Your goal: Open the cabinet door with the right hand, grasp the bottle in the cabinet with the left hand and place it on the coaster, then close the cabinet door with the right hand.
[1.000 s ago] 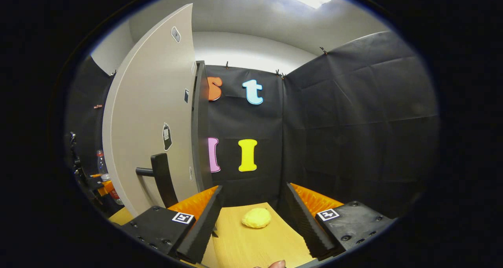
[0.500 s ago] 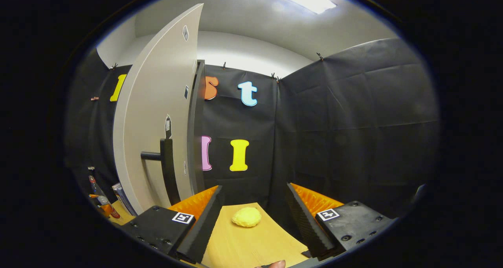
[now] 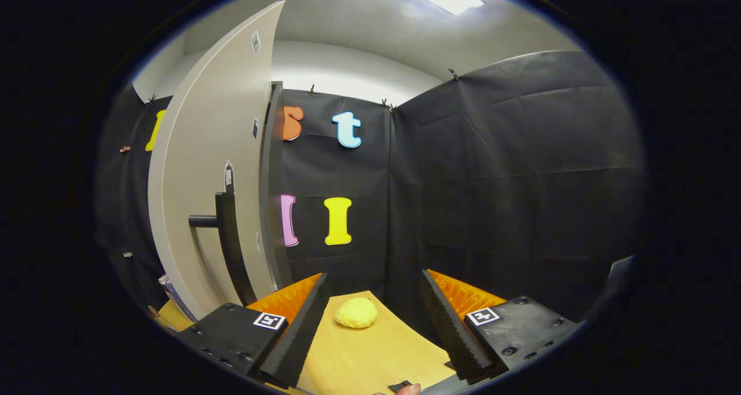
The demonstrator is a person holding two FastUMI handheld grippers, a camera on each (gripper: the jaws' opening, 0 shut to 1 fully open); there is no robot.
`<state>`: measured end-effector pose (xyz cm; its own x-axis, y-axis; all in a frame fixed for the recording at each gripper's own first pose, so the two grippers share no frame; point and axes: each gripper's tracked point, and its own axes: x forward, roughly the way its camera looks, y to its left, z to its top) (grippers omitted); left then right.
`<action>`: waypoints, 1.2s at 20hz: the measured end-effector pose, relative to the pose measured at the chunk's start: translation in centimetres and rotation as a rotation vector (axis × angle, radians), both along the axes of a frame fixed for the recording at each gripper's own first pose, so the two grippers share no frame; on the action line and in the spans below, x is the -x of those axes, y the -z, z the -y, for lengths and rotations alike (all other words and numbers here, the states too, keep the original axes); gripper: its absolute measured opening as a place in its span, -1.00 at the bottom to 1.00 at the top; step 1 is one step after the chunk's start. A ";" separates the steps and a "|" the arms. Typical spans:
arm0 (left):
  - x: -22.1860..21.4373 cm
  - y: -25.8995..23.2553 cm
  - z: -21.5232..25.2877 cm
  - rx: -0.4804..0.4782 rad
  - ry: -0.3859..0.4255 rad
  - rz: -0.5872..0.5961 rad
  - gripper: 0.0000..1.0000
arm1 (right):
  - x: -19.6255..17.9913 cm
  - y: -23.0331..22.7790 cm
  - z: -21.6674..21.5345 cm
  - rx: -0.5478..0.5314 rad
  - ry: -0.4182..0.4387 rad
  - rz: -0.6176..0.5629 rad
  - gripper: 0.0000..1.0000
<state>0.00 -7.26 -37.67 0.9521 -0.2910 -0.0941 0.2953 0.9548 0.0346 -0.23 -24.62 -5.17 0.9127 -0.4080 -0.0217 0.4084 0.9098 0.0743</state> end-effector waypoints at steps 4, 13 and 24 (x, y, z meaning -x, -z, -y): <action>-0.5 3.2 -0.4 0.002 0.009 -0.024 0.57 | 1.0 -0.2 1.0 -0.018 0.046 -0.003 0.94; -0.6 6.3 -0.2 0.001 0.026 -0.066 0.61 | 2.3 0.9 1.6 -0.011 0.109 -0.034 0.95; 0.7 6.1 0.1 0.007 0.056 -0.133 0.87 | 1.7 2.5 1.5 -0.033 0.095 -0.071 0.95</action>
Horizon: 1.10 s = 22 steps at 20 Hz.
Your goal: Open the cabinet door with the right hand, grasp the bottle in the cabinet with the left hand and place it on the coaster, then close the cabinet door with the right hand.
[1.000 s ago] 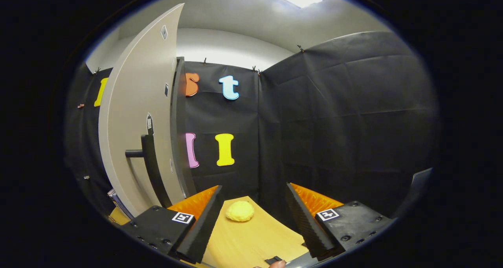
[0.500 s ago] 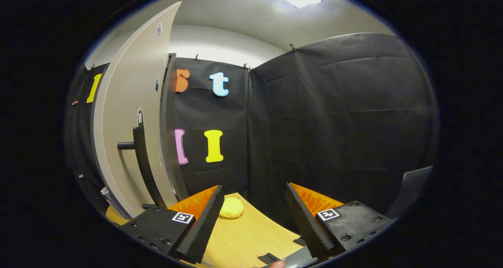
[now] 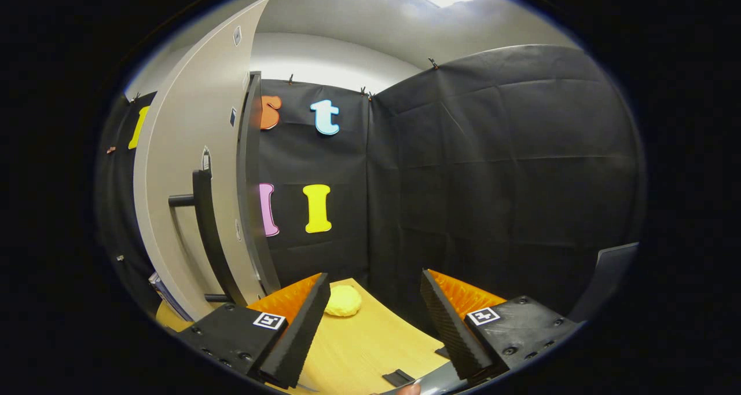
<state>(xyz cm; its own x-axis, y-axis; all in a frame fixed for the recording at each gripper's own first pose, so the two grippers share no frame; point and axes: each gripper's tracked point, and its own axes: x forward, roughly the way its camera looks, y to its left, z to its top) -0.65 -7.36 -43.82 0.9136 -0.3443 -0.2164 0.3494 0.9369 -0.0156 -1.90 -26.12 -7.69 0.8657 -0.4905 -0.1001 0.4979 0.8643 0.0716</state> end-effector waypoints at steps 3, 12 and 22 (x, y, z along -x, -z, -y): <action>0.2 -2.5 -0.5 -0.005 -0.031 0.021 0.86 | -0.1 0.1 0.0 -0.009 -0.012 -0.007 0.95; 1.8 -16.4 -0.4 0.066 -0.053 0.103 0.86 | -2.3 -1.4 -3.0 0.059 -0.164 0.007 0.95; 2.5 -31.0 -2.2 0.089 -0.180 0.136 0.89 | -3.1 -2.4 -5.0 -0.005 -0.244 0.046 0.90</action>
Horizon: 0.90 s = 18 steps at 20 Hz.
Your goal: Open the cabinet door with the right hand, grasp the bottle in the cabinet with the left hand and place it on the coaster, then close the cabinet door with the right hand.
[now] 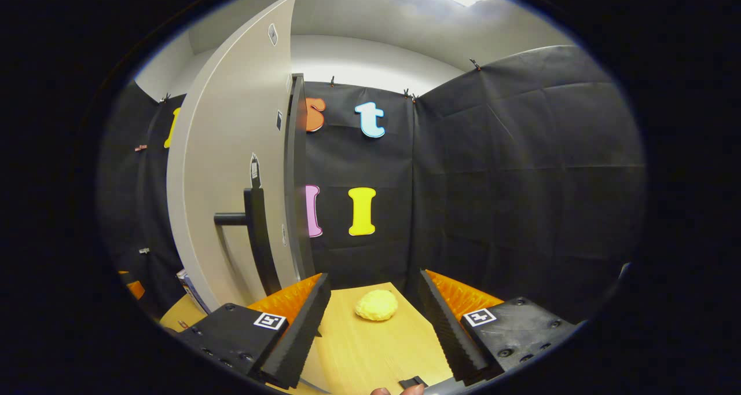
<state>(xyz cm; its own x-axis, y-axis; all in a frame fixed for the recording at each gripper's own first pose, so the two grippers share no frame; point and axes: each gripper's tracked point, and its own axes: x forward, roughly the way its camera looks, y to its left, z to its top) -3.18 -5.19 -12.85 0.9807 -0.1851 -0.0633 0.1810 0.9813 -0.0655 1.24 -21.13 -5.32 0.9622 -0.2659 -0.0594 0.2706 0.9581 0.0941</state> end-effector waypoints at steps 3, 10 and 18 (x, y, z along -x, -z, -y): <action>0.3 -1.5 -0.2 0.060 -0.004 -0.019 0.88 | 0.6 -0.3 -0.4 0.008 0.004 0.009 0.92; 0.2 -2.3 -1.6 0.060 -0.016 -0.045 0.89 | 1.0 -0.2 -2.3 -0.011 0.010 0.009 0.92; 0.0 -2.6 -0.2 0.039 0.028 -0.031 0.89 | 1.2 0.1 -7.7 -0.093 -0.046 0.012 0.94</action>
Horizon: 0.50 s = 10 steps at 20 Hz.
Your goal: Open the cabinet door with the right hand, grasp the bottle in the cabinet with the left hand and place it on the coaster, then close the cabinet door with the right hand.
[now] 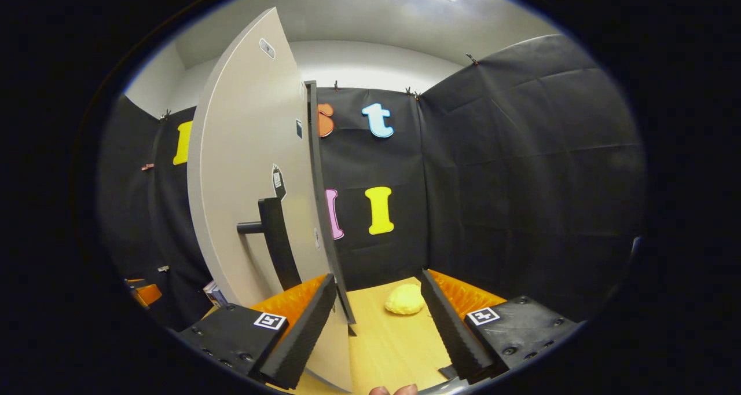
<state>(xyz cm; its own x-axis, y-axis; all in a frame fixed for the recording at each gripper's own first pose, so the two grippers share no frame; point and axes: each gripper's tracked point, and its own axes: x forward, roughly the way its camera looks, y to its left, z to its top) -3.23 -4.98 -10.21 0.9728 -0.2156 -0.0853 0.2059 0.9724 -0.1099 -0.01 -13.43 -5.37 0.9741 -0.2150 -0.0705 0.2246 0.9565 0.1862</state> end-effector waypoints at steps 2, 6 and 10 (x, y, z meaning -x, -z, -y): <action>-0.1 0.1 0.2 -0.005 0.005 -0.001 0.89 | -0.4 0.1 -2.1 -0.023 -0.037 0.003 0.94; -0.3 0.0 0.2 -0.026 0.007 -0.002 0.89 | -1.1 0.3 -6.9 -0.084 -0.128 0.006 0.94; -0.4 0.0 -0.2 -0.038 -0.008 -0.001 0.89 | -2.9 0.7 -12.8 -0.113 -0.246 0.002 0.94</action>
